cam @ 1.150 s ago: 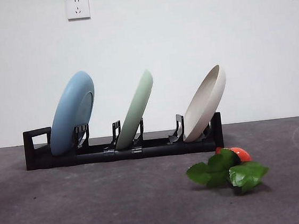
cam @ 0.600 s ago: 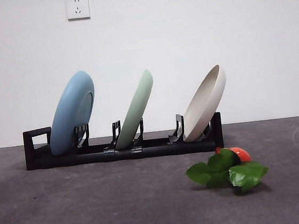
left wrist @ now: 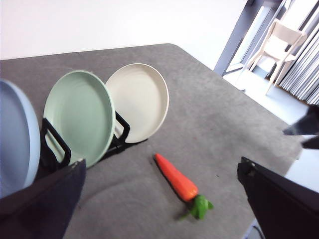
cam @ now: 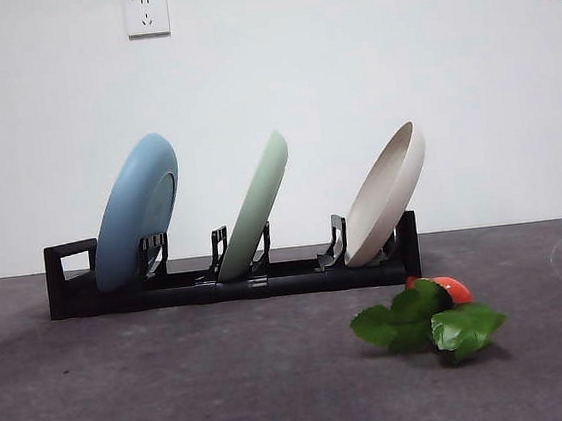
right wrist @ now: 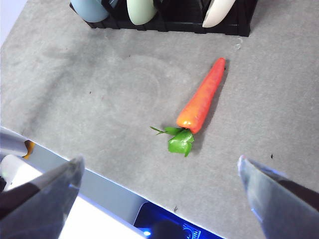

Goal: Take the green plate from the plate rack,put the plate on the table,take the carrot from the table,put the carrot in the plate

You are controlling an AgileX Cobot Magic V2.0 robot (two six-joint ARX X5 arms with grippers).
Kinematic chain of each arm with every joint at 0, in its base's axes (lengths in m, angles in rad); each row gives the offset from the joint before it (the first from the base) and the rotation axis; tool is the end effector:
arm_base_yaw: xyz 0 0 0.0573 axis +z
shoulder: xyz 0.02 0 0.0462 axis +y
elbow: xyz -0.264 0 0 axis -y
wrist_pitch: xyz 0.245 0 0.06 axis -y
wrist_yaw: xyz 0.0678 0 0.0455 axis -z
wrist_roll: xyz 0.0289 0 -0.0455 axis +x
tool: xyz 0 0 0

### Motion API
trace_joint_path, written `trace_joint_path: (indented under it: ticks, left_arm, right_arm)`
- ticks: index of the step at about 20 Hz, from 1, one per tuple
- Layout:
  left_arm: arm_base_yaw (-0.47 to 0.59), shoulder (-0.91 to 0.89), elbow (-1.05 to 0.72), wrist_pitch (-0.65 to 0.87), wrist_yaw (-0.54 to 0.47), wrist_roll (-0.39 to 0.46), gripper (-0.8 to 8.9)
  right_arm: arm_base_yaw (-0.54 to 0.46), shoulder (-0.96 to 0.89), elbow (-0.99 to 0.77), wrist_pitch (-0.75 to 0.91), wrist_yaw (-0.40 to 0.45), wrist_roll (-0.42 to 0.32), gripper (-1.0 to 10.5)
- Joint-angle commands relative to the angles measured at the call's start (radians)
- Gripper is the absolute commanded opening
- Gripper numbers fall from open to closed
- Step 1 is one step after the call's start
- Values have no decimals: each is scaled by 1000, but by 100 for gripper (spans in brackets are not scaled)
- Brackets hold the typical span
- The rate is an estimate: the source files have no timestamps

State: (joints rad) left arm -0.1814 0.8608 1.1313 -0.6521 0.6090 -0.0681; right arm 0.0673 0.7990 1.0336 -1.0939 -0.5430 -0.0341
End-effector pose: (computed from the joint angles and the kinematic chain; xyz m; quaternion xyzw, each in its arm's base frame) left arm 0.1474 -0.0438 0.3929 -0.0711 0.1981 -0.3715 0.9043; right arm 0.1194 0.0230 0.3379 0.0833 0.4001 0.2800 0.8687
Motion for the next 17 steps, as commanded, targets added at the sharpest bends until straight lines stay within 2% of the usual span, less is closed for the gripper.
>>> trace_joint_path:
  ticks: [1, 4, 7, 9, 17]
  left_arm:
    - [-105, 117, 32, 74, -93, 8, 629]
    - [-223, 271, 74, 193, -231, 9, 629]
    - [-297, 435, 82, 390, -337, 10, 629]
    - [-320, 534, 82, 484, -383, 9, 629]
    - [-369, 839, 82, 686, -523, 20, 629]
  right_arm:
    - [2, 0, 2, 3, -2, 3, 693]
    - [2, 0, 2, 3, -2, 3, 693]
    - [2, 0, 2, 0, -2, 3, 693]
    - [2, 0, 2, -8, -1, 3, 693]
    - [2, 0, 2, -17, -1, 3, 693]
